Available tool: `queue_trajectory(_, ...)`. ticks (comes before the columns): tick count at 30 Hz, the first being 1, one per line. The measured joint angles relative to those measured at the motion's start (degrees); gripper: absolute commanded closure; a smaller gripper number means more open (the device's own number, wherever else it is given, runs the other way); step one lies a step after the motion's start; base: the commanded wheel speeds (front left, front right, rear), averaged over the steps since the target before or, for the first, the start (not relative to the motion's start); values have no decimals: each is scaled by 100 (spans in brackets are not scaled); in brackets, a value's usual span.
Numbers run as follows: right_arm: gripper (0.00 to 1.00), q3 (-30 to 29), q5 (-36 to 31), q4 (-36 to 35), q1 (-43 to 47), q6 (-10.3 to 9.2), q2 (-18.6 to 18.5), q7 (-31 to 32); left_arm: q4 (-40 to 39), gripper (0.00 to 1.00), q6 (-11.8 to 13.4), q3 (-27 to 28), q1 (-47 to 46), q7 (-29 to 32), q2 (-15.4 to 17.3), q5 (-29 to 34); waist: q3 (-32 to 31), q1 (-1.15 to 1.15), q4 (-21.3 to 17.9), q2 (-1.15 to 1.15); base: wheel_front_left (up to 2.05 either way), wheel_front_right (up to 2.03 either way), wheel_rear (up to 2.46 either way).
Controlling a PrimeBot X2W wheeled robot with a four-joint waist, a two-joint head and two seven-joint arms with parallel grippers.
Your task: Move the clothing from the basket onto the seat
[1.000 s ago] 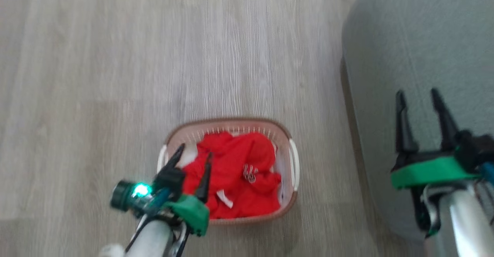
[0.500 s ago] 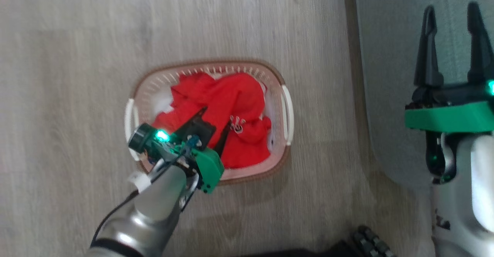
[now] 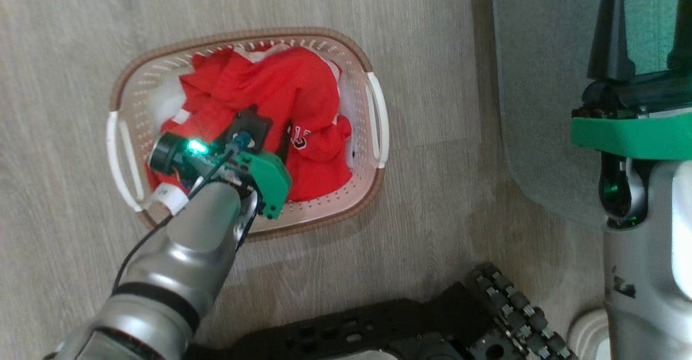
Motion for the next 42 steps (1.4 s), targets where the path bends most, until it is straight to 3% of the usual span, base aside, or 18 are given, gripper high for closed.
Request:
queue_trajectory(9, 0, 41, 48, 1, -13, 0, 0, 0, 149, 2, 178, -205, -239, 0, -2, -104, 181, -1, -85, 0, 0, 0, 0)
queue_trajectory(10, 0, 43, 60, 2, -16, 0, 0, 0, 200, 55, 178, -230, -238, 0, 0, -149, 176, -1, -87, 0, 0, 0, 0)
queue_trajectory(11, 0, 43, 70, 4, -20, 0, 0, 0, 222, 95, 178, -253, -238, 0, 2, -178, 167, -1, -85, 0, 0, 0, 0)
queue_trajectory(12, 0, 41, 77, 10, -25, 0, 0, 0, 214, 100, 178, -277, -240, 0, 3, -210, 151, -1, -78, 0, 0, 0, 0)
queue_trajectory(19, 0, 16, 76, 188, -22, 0, 0, 0, -219, 100, 178, -283, -202, 0, 2, -319, -167, -1, 37, 0, 0, 0, 0)
queue_trajectory(24, 0, 40, 74, 403, 69, 0, -1, 0, -837, 100, 12, 9, 146, 0, 13, -449, -620, -1, 147, 0, 0, 0, 0)
queue_trajectory(33, 0, 125, 13, 927, 695, 0, -1, 0, -1797, 100, -215, 346, 999, 0, 70, -394, -1779, -1, 378, 0, 0, 0, 0)
queue_trajectory(42, 0, 311, -19, 1326, 1425, 0, 0, 0, -2210, 100, -339, 595, 1457, 0, 175, -450, -3019, -2, 534, 0, 0, 0, 0)
